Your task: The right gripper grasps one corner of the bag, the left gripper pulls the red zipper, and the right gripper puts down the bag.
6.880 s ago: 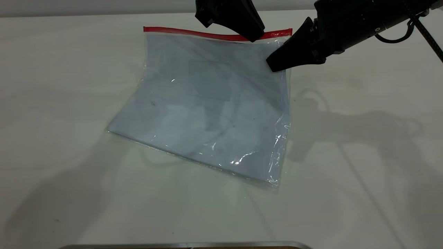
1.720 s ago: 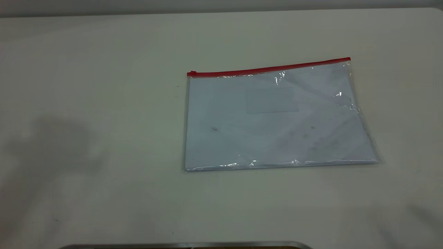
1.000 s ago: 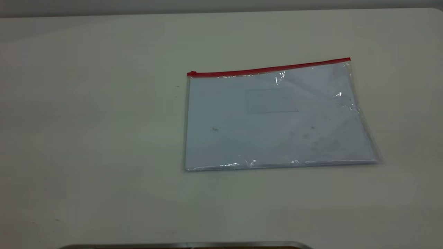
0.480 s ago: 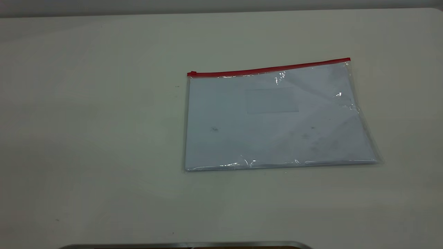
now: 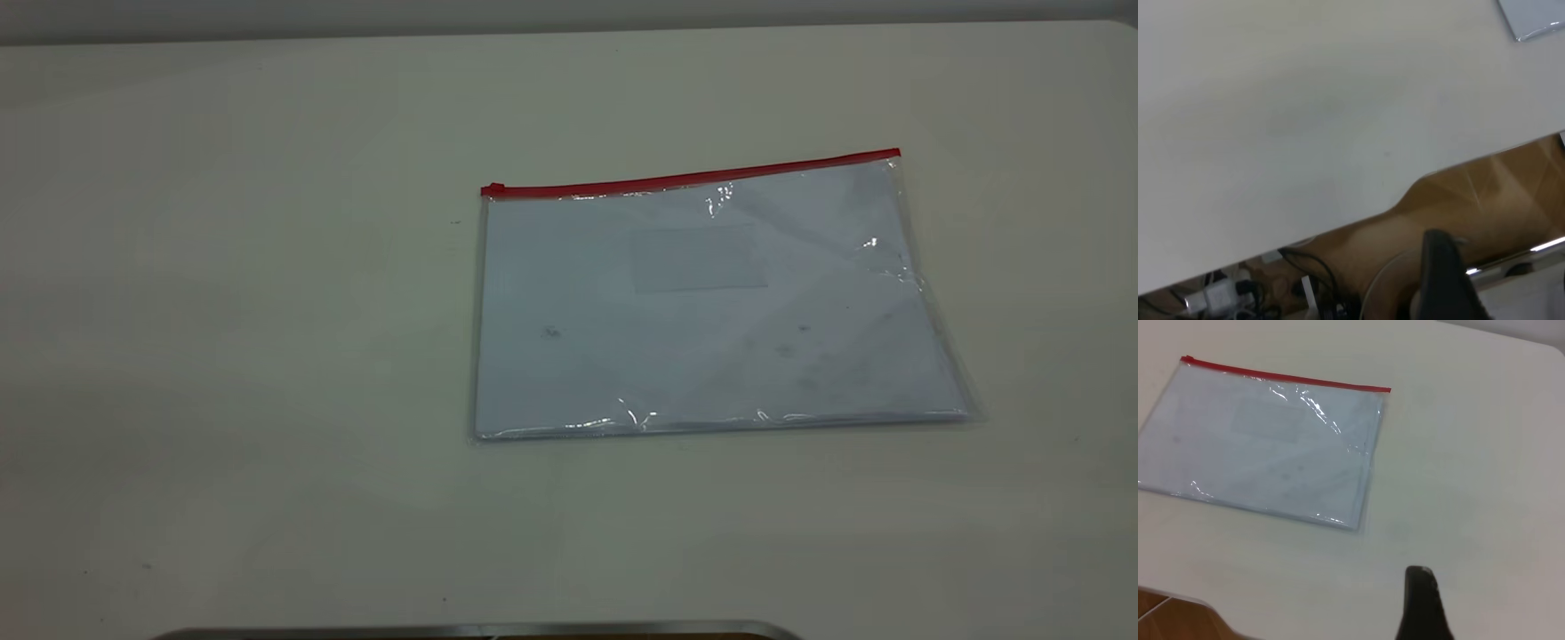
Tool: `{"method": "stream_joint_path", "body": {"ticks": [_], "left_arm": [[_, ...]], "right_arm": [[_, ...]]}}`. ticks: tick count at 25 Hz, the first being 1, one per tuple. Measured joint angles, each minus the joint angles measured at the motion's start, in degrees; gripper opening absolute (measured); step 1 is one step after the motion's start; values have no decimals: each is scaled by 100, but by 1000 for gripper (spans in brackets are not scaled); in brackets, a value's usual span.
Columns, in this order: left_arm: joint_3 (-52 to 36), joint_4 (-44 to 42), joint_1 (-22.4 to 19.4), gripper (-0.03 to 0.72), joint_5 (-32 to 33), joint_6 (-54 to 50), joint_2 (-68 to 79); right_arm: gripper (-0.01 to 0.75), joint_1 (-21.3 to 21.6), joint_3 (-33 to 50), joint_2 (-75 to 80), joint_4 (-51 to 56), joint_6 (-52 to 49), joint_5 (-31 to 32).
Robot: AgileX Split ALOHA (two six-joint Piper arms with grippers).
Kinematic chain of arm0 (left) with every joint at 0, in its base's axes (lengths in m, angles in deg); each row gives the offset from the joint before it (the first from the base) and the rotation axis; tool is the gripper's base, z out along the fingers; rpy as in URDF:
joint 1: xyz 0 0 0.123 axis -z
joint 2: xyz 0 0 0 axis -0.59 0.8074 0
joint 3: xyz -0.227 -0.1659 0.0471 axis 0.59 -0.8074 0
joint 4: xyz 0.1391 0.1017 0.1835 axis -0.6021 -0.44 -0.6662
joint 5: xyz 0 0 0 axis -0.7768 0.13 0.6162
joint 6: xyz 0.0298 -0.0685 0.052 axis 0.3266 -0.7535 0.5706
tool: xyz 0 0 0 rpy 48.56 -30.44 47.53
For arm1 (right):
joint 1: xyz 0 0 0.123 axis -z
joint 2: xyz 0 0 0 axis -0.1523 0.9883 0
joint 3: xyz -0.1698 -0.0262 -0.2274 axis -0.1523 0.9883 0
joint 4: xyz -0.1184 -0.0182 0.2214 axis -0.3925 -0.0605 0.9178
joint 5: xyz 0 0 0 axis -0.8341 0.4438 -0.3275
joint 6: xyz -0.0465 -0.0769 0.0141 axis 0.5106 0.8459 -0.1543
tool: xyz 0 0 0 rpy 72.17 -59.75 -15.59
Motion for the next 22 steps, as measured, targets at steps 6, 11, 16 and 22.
{"method": "stream_joint_path", "body": {"ticks": [6, 11, 16, 22], "left_arm": [[-94, 78, 0, 484, -1, 241, 0], [-94, 78, 0, 484, -1, 275, 0], [-94, 78, 0, 484, -1, 275, 0], [-94, 78, -16, 484, -1, 275, -40]], "right_arm": [[548, 0, 0, 0, -4, 0, 0], [531, 0, 0, 0, -4, 0, 0], [521, 0, 0, 0, -4, 0, -5], [519, 0, 0, 0, -4, 0, -5]]}}
